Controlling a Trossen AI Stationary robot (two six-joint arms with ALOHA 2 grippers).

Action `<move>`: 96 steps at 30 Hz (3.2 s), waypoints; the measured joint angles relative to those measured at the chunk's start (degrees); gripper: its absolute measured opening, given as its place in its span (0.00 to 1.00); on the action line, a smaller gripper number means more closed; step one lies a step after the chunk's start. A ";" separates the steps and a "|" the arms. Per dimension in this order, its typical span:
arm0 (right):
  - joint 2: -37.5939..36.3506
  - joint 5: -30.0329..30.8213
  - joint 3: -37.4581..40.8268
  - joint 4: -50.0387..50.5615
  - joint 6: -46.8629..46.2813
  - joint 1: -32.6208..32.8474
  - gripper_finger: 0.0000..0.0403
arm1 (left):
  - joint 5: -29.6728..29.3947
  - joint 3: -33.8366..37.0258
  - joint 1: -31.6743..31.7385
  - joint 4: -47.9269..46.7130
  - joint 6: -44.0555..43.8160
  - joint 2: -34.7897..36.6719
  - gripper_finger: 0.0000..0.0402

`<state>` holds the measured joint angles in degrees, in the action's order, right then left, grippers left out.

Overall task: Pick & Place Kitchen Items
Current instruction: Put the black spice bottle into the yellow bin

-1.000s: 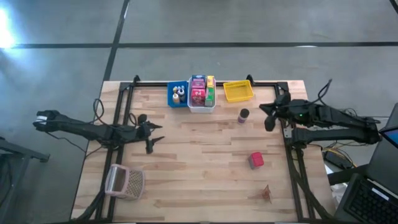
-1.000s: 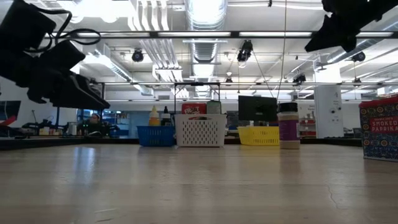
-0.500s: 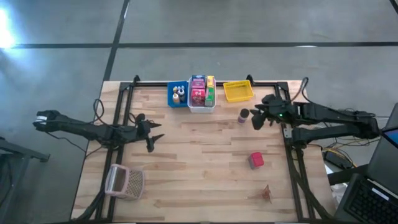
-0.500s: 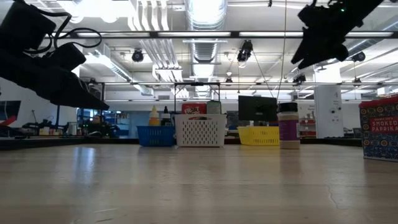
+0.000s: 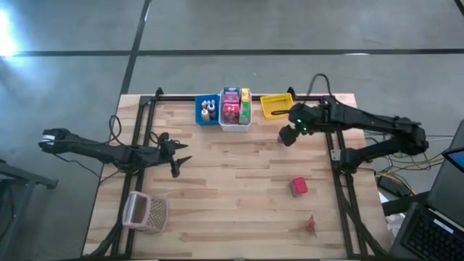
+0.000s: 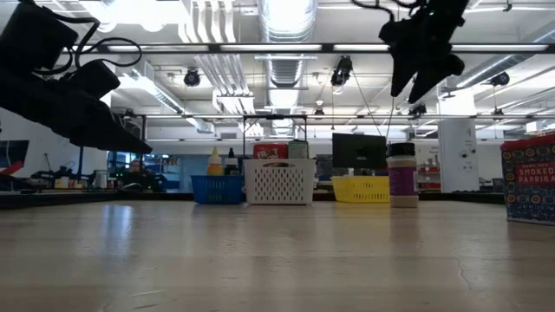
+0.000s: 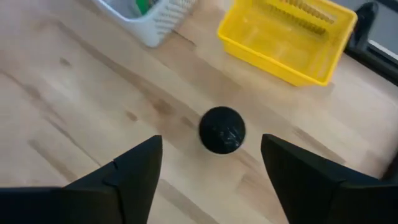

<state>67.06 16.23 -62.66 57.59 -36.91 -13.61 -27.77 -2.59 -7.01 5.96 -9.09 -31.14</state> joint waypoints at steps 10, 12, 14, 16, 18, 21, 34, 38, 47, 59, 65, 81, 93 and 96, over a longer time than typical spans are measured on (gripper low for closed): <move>11.10 -5.14 -6.29 6.79 3.78 -4.48 0.75 | 0.02 0.02 0.00 -0.02 0.05 -0.02 0.62; 12.25 -5.89 -5.90 6.74 4.32 -4.98 0.75 | 0.02 0.02 0.00 -0.04 0.05 -0.02 0.62; 13.32 -6.14 -5.33 6.87 5.35 -5.39 0.74 | 0.02 0.02 0.00 -0.02 0.05 -0.02 0.62; 14.32 -7.12 -5.19 6.78 5.95 -5.69 0.73 | 0.02 0.02 0.00 -0.04 0.07 -0.02 0.62; 15.07 -8.13 -5.20 6.57 6.13 -6.06 0.71 | 0.02 0.02 -0.01 -0.02 0.07 -0.02 0.62; 16.10 -8.67 -5.32 6.53 7.31 -6.33 0.69 | 0.04 0.02 -0.02 -0.04 0.07 -0.02 0.62; 19.56 -10.96 -5.17 4.67 9.33 -9.89 0.71 | 0.04 0.04 -0.01 -0.04 0.09 -0.02 0.62; 21.23 -10.95 -5.13 4.55 10.17 -10.25 0.74 | 0.06 0.04 0.00 -0.15 0.09 -0.02 0.62; 25.85 -11.72 -4.93 4.42 12.21 -10.97 0.69 | 0.07 0.07 0.00 -0.50 0.09 -0.02 0.62; 24.12 -11.72 -5.35 4.57 14.23 -11.37 0.55 | 0.06 0.06 -0.01 -0.47 0.08 -0.02 0.62; 23.05 -11.72 -5.35 4.59 14.45 -11.36 0.56 | 0.07 0.04 -0.02 -0.46 0.07 -0.02 0.62; 24.12 -12.34 -20.27 5.83 18.47 -17.29 0.56 | 0.07 0.04 -0.01 -0.46 0.08 -0.02 0.62; 35.53 -12.15 -33.14 6.81 22.61 -25.19 0.56 | 0.05 0.04 -0.02 -0.44 0.07 -0.02 0.62; 38.97 -11.05 -35.50 8.26 24.11 -26.23 0.56 | 0.06 0.04 0.00 -0.45 0.08 -0.02 0.62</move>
<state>106.02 5.18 -98.16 65.85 -12.79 -39.84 -27.71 -2.55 -7.01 5.51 -9.01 -31.16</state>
